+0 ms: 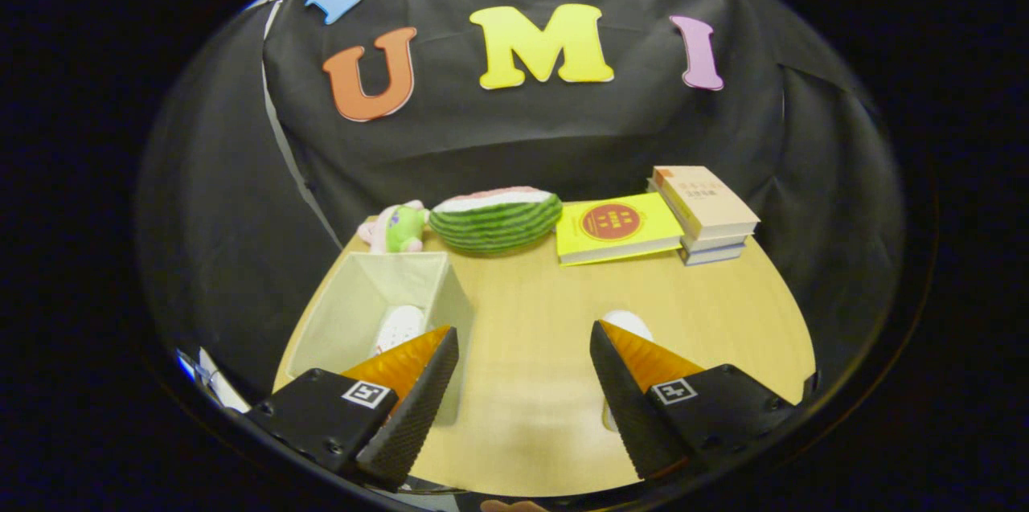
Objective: Open the storage box then place both shoes into the box .Put the left shoe in first, then the right shoe, with the right side of both shoes facing outward in a uniform manner.
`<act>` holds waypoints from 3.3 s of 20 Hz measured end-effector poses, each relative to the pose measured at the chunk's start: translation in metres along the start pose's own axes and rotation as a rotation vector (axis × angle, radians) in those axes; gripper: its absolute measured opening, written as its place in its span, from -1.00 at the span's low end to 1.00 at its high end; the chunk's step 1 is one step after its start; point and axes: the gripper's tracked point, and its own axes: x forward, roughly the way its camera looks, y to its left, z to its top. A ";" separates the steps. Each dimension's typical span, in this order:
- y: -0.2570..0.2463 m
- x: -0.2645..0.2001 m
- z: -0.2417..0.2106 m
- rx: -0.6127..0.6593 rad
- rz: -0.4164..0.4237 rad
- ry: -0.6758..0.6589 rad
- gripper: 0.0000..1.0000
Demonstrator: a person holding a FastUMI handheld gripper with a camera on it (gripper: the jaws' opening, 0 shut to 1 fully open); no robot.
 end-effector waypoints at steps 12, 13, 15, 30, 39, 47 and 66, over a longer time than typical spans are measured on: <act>-0.138 0.070 -0.097 0.006 -0.138 0.308 1.00; -0.144 0.079 -0.108 -0.007 -0.137 0.344 1.00; -0.161 0.095 -0.126 -0.060 -0.169 0.401 1.00; -0.163 0.142 -0.151 0.021 -0.033 0.525 0.71; -0.152 0.137 -0.146 -0.060 -0.115 0.494 -0.44; -0.147 0.089 -0.124 0.138 -0.110 0.466 -0.89; 0.047 -0.013 0.030 0.327 0.091 0.157 -0.89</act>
